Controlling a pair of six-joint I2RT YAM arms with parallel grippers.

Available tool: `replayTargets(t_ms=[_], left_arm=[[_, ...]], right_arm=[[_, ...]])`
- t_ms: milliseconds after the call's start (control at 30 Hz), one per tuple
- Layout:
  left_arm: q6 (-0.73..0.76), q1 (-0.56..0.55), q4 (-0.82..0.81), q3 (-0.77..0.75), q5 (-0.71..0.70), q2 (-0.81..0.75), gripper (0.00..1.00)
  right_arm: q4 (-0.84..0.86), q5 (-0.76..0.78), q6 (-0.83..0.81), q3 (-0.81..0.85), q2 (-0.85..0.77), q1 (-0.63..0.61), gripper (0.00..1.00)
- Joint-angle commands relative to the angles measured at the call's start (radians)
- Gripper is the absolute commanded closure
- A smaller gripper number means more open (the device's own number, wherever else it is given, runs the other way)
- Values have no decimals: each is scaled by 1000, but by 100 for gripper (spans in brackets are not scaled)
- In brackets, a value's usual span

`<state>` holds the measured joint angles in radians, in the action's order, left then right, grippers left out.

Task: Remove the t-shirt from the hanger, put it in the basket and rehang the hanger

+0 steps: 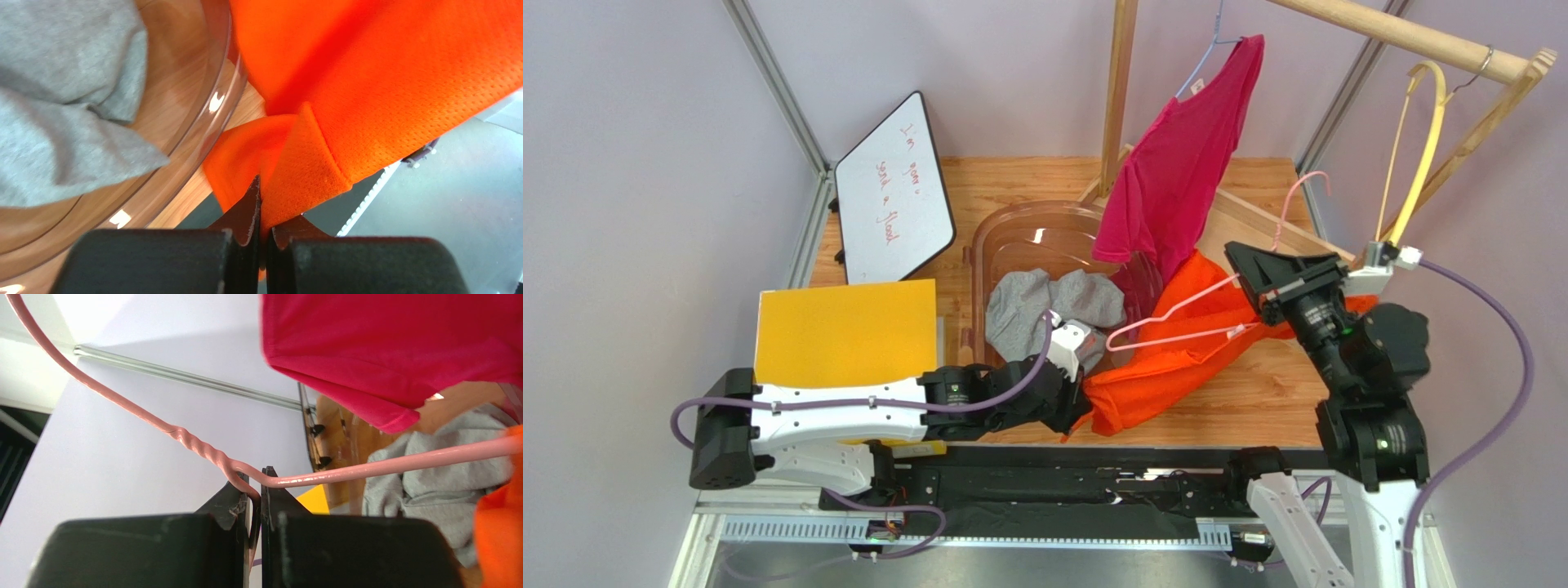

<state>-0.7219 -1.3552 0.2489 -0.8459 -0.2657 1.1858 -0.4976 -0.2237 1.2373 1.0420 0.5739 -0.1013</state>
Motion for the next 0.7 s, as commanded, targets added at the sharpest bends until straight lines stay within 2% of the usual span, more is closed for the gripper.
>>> replayTargets(t_ms=[0, 133, 167, 300, 400, 567, 667], left_arm=[[42, 7, -76, -44, 52, 60, 100], [36, 24, -112, -73, 91, 126, 100], [39, 28, -123, -82, 104, 135, 100], [52, 73, -134, -171, 144, 170, 100], [61, 106, -151, -229, 187, 193, 100], [99, 126, -109, -327, 186, 213, 100], [133, 145, -61, -386, 157, 190, 100]], right_arm=[[-29, 32, -38, 95, -54, 2, 100], [65, -89, 88, 26, -63, 3, 100], [91, -115, 162, 3, -65, 3, 100], [235, -270, 355, -106, -51, 2, 100], [327, -374, 433, -132, -29, 2, 100], [326, -413, 392, -56, -16, 2, 100], [230, -408, 266, 76, 4, 2, 100]])
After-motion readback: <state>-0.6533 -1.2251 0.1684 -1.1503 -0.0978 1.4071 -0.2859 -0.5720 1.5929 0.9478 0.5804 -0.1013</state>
